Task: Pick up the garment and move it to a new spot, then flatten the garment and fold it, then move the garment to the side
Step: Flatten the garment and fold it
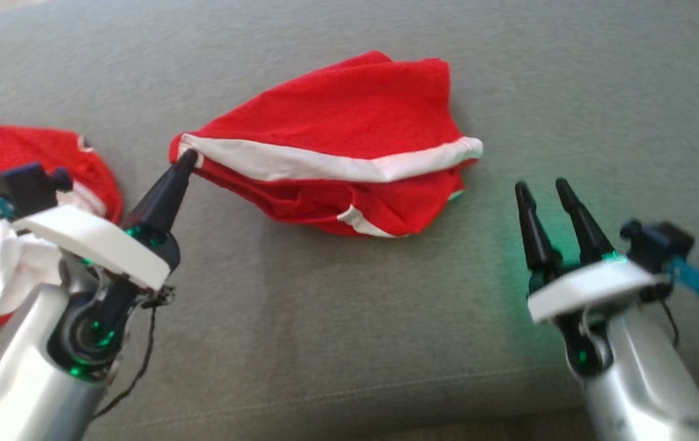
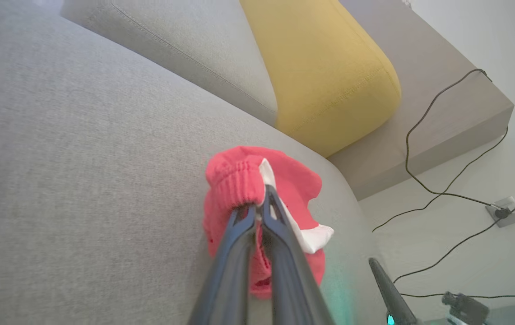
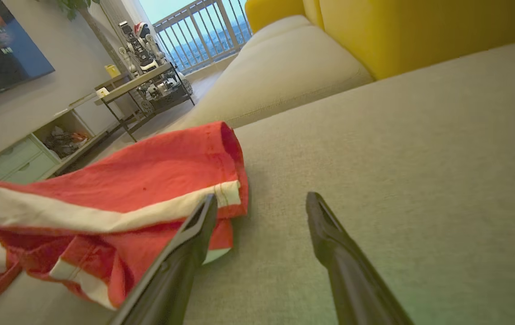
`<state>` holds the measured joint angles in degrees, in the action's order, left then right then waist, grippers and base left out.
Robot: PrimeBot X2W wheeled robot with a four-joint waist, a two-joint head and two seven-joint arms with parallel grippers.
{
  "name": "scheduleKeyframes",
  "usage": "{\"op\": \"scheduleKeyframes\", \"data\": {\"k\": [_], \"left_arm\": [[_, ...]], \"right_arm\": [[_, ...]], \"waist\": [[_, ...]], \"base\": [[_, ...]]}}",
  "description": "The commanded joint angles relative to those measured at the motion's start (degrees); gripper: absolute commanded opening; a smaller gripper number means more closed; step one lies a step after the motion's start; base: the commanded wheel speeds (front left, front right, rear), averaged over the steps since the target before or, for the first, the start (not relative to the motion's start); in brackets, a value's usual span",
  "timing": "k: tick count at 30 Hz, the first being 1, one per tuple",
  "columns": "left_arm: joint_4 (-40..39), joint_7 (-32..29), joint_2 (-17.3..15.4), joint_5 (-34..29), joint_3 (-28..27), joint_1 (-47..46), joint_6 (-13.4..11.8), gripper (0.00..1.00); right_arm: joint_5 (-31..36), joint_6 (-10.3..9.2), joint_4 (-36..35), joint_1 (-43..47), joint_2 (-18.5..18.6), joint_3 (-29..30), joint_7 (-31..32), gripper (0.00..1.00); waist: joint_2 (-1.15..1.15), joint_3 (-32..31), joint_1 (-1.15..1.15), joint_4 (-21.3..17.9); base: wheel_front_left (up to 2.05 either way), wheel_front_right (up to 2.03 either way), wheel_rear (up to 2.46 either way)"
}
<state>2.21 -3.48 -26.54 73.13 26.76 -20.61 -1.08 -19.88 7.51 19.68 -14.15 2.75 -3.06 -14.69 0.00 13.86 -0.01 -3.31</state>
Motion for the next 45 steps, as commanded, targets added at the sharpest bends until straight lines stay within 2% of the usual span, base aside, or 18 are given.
{"op": "scheduleKeyframes", "data": {"k": [1,9,15,16,18,20,22,23,24,27,29,30,37,41,45], "left_arm": [[-1.3,0.9,-1.2,-0.9,-2.1,-2.2,0.8,0.0],[2.3,3.1,1.5,-3.5,0.7,-3.0,3.6,0.0],[4.6,4.0,2.6,-3.8,1.2,-3.6,4.8,0.0],[5.2,4.3,2.8,-3.8,1.3,-3.7,5.1,0.0],[5.4,4.4,2.9,-3.8,1.4,-3.8,5.3,0.0],[6.1,4.6,3.0,-3.9,1.6,-3.8,5.6,0.0],[6.3,4.6,3.0,-3.9,1.6,-3.8,5.6,0.0],[6.5,4.8,3.1,-3.8,1.5,-3.7,5.8,0.0],[6.6,4.9,3.0,-3.8,1.5,-3.7,5.8,0.0],[6.9,5.1,3.0,-3.7,1.4,-3.5,5.9,0.0],[7.1,5.2,3.0,-3.7,1.4,-3.4,5.9,0.0],[7.2,5.2,3.0,-3.6,1.4,-3.4,5.9,0.0],[7.7,5.8,3.1,-3.9,1.3,-3.5,6.0,0.0],[7.3,6.7,2.7,-5.0,1.2,-4.3,6.2,0.0],[4.3,5.9,1.2,-6.8,1.4,-8.3,6.9,0.0]], "right_arm": [[-2.5,-0.02,2.0,-4.8,0.1,-1.4,-0.3,1.0],[-9.6,-0.02,20.8,-18.9,0.1,-5.9,-0.3,1.0],[-10.9,-0.02,29.4,-24.4,0.1,-8.8,-0.3,1.0],[-10.7,-0.02,30.0,-25.1,0.1,-9.0,-0.3,0.84],[-10.4,-0.02,30.1,-25.2,0.1,-9.2,-0.3,0.81],[-9.5,-0.02,30.5,-25.0,0.1,-9.1,-0.3,0.71],[-8.6,-0.02,30.7,-24.9,0.1,-9.0,-0.3,0.73],[-7.6,-0.02,30.6,-24.4,0.1,-8.3,-0.3,0.68],[-7.4,-0.02,30.5,-24.2,0.1,-8.2,-0.3,0.54],[-7.3,-0.02,30.2,-23.3,0.1,-8.6,-0.3,0.22],[-7.7,-0.02,30.5,-22.9,0.1,-8.7,-0.3,0.05],[-8.2,-0.02,30.8,-22.8,0.1,-8.9,-0.3,0.0],[-9.1,-0.02,30.2,-22.7,0.1,-8.9,-0.3,0.0],[-7.1,-0.02,25.9,-22.5,0.1,-5.1,-0.3,0.0],[-3.8,-0.02,18.4,-23.3,0.1,-0.9,-0.3,0.0]], "waist": [[0.0,0.6,0.01,2.3],[0.0,2.6,0.01,6.6],[0.0,2.9,0.01,7.7],[0.0,2.9,0.01,7.9],[0.0,2.8,0.01,7.9],[0.0,2.6,0.01,8.1],[0.0,2.5,0.01,8.1],[0.0,2.3,0.01,8.1],[0.0,2.2,0.01,8.1],[0.0,1.9,0.01,7.9],[0.0,1.7,0.01,7.8],[0.0,1.6,0.01,7.7],[0.0,0.8,0.01,7.4],[0.0,-0.1,0.01,7.2],[0.0,-1.2,0.01,6.4]], "base": [[0.0,0.0,0.0],[0.0,0.0,0.0],[0.0,0.0,0.0],[0.0,0.0,0.0],[0.0,0.0,0.0],[0.0,0.0,0.0],[0.0,0.0,0.0],[0.0,0.0,0.0],[0.0,0.0,0.0],[0.0,0.0,0.0],[0.0,0.0,0.0],[0.0,0.0,0.0],[0.0,0.0,0.0],[0.0,0.0,0.0],[0.0,0.0,0.0]]}}
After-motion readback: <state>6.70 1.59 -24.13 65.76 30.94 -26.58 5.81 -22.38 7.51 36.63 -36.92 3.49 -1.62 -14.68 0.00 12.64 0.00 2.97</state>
